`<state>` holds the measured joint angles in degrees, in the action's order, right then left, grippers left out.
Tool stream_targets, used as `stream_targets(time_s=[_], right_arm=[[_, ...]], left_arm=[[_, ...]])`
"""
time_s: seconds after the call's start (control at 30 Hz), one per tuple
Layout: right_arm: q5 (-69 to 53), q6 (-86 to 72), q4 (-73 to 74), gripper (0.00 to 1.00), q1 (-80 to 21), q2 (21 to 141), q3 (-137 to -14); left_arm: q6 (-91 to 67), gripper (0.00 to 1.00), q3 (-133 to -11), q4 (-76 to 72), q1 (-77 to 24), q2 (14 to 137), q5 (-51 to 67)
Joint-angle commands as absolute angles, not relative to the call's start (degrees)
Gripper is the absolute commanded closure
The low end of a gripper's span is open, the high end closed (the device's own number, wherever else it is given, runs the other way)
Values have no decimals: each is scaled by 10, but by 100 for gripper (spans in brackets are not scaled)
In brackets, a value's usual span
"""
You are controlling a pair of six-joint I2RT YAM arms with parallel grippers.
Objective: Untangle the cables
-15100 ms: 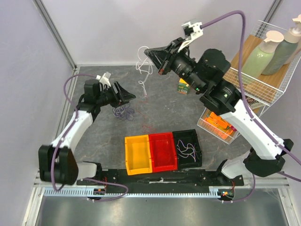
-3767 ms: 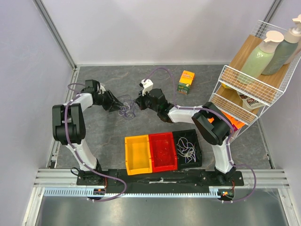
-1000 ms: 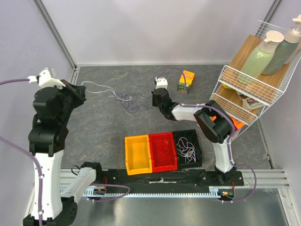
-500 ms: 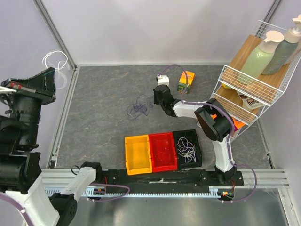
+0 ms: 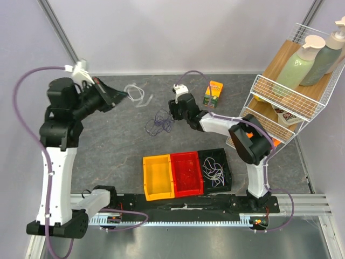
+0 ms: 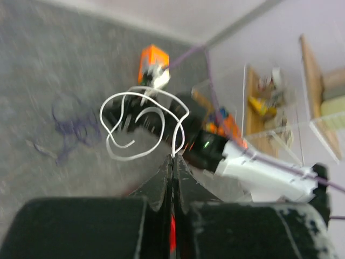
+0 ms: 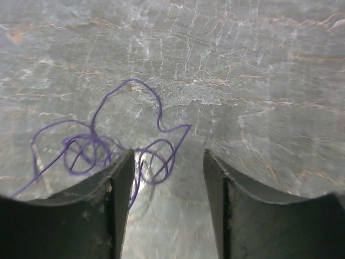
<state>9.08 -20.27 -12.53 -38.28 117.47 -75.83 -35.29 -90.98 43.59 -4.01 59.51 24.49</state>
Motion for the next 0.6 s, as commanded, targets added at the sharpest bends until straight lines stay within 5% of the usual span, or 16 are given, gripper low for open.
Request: stream_targets(time_s=[0.0, 0.1, 0.57], right_arm=[[85, -154, -105, 32, -383, 1015, -728], [126, -130, -131, 19, -383, 933, -659], [209, -48, -192, 16, -381, 629, -505]], left_arm=[[-366, 98, -807, 395, -52, 553, 402], [-400, 98, -706, 338, -110, 528, 414], [-469, 98, -639, 167, -561, 662, 212]])
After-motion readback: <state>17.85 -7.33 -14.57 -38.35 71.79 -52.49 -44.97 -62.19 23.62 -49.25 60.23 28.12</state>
